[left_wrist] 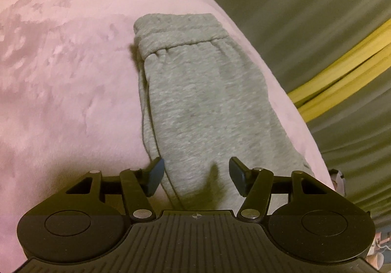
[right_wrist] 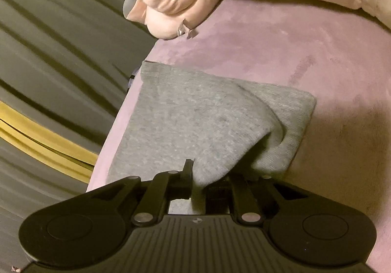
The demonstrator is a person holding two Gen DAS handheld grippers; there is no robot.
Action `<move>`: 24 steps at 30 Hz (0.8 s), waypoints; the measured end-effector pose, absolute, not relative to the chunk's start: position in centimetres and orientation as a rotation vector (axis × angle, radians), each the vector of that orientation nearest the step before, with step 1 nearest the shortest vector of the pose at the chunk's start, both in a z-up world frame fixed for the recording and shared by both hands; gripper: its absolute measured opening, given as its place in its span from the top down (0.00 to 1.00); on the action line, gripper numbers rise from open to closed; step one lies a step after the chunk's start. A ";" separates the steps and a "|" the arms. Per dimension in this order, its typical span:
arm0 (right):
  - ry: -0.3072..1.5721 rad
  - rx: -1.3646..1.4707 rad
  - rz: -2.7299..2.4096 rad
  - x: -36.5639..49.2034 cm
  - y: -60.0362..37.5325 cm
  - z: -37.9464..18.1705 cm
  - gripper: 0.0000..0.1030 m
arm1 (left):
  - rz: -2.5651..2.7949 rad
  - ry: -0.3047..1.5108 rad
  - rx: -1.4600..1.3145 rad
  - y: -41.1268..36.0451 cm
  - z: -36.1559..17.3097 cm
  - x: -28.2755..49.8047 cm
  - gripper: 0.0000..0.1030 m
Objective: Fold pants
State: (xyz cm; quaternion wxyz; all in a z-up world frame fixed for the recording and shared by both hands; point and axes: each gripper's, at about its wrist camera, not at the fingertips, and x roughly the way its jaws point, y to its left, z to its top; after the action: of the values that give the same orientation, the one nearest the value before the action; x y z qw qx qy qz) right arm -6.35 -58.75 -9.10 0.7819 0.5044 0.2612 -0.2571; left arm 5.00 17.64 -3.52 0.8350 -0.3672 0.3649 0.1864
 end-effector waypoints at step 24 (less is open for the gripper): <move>0.485 1.017 -0.690 -12.3 -59.9 -7.8 0.49 | 0.366 0.719 -0.650 15.7 -2.0 5.1 0.34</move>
State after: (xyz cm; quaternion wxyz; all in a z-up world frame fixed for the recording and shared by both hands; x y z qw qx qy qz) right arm -12.25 -59.91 -7.81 0.7897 0.4722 0.2251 -0.3206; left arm 5.06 15.69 -1.96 0.8689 -0.3105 0.3437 0.1750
